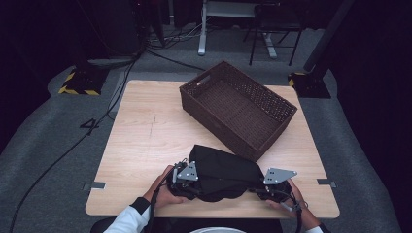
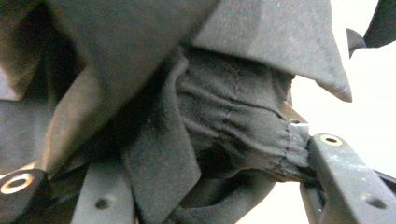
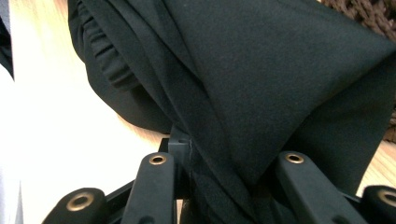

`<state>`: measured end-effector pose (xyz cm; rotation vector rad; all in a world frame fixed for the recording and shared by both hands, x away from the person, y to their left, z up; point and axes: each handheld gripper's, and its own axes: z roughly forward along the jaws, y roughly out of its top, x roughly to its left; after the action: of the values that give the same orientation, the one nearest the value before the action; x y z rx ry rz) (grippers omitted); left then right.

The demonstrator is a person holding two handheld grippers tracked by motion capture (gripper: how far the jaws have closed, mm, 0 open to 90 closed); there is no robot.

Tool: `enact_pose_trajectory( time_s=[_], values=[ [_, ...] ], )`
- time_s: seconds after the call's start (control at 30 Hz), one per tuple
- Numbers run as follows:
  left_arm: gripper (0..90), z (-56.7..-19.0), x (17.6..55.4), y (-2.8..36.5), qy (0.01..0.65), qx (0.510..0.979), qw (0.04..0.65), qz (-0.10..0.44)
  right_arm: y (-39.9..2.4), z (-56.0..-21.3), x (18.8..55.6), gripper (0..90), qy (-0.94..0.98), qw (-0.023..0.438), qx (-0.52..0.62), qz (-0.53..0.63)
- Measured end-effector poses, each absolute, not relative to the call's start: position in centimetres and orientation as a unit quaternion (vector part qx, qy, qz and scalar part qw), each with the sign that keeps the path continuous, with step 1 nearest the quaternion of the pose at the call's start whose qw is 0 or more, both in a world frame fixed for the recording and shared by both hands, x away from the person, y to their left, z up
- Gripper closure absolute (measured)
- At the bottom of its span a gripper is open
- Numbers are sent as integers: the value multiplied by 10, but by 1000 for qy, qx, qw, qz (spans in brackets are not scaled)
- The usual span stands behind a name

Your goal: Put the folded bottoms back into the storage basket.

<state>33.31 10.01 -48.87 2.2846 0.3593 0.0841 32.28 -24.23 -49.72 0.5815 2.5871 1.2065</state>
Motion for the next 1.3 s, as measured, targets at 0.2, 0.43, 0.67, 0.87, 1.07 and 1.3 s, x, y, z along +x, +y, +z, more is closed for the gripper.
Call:
enact_pose_trajectory(
  time_s=[0.2,0.43,0.67,0.87,1.07,1.3],
  values=[
    [496,-481,328,100,131,905,401,52,-242,-492,316,698,880,119,194,417],
    [498,-472,325,100,118,901,413,61,-242,-481,308,700,876,134,186,424],
    [500,-466,334,95,115,896,423,68,-241,-471,308,701,872,153,184,427],
    [500,-460,348,81,108,894,428,77,-249,-466,317,703,865,170,198,429],
    [501,-461,360,66,108,892,432,78,-258,-463,324,703,858,187,214,427],
    [501,-459,370,48,104,889,440,74,-274,-461,329,704,848,199,239,429]
  ],
)
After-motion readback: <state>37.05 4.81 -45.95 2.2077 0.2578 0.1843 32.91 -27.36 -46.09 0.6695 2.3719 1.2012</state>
